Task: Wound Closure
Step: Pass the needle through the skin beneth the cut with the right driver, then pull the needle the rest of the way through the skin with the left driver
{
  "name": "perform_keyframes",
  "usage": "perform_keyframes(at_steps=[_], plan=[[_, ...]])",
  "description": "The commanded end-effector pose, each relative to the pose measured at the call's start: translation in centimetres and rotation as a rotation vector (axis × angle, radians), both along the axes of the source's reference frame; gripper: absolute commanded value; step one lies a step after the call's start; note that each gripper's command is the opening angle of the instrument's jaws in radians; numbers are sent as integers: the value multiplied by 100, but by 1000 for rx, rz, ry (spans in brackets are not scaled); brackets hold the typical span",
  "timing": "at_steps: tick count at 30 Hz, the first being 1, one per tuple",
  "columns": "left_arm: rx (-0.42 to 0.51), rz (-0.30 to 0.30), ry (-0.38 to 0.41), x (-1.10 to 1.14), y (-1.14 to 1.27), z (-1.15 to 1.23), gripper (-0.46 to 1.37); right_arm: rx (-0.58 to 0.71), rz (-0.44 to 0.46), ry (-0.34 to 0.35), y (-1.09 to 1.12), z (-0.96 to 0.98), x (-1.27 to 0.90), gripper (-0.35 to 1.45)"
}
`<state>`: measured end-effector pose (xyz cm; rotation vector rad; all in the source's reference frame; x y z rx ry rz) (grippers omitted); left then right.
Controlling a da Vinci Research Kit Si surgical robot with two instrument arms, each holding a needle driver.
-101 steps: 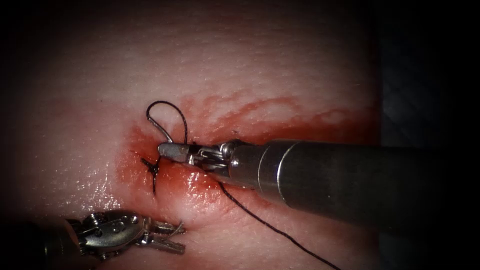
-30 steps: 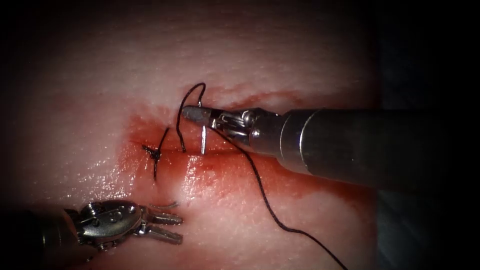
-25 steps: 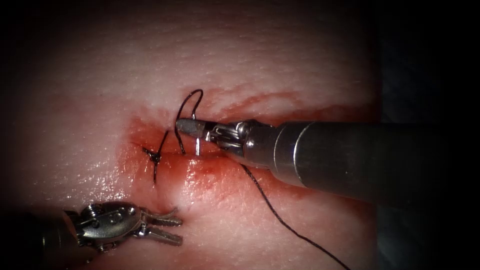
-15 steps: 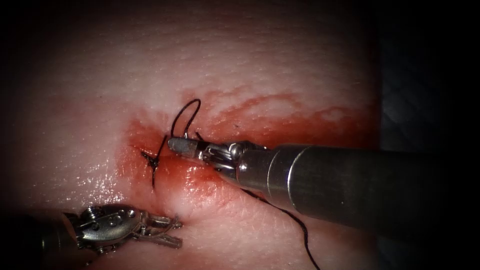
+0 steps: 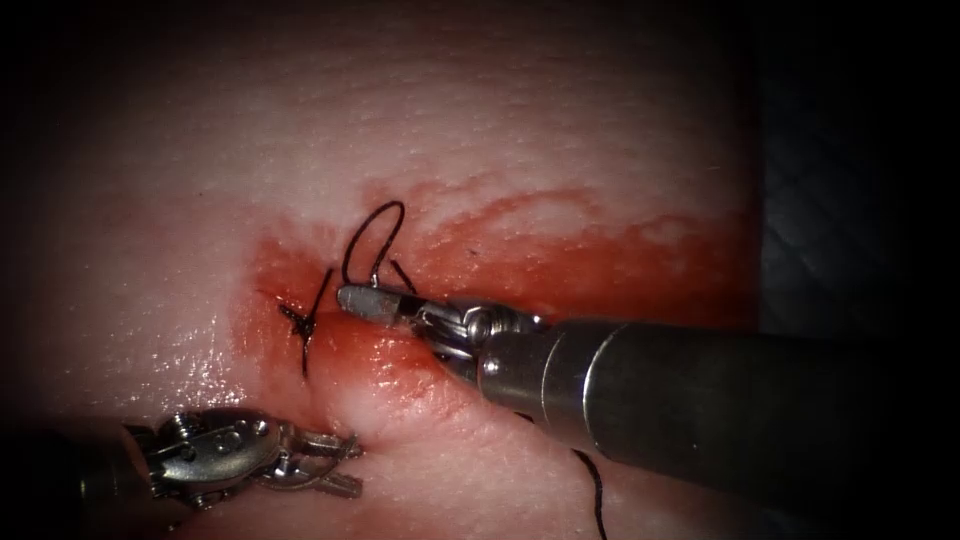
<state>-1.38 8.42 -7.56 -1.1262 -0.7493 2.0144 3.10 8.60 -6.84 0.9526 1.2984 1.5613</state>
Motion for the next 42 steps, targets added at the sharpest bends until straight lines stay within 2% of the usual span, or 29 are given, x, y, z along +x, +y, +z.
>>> perform_keyframes(at_steps=[1,2,4,5,10,13,19,24,30,35,37,42], plan=[[-12,2,-2,1,1,-1,27,-45,8,-1,2,4,-3,74],[-23,5,-4,1,1,-1,29,-73,10,-4,11,8,-8,90],[-25,3,-2,1,1,-1,34,-120,2,-19,23,13,-16,101],[-35,8,-5,1,1,-1,36,-166,-12,-32,33,19,-24,104],[-74,18,-5,1,5,-3,47,-239,-42,-49,61,38,-56,116],[-108,21,-8,0,9,-6,54,-256,-50,-52,70,46,-68,123],[-178,18,-8,-2,20,-12,60,-265,-69,-52,74,50,-82,124],[-235,4,-28,-6,29,-19,62,-446,-113,-102,80,51,-95,121],[-298,6,-46,-19,37,-28,42,-728,-180,-167,97,54,-127,116],[-332,3,-61,-30,39,-31,33,-761,-197,-166,105,57,-150,115],[-350,0,-76,-33,43,-34,34,-773,-192,-195,105,58,-156,116],[-382,-21,-103,-36,57,-44,39,-789,-192,-216,101,57,-157,119]])
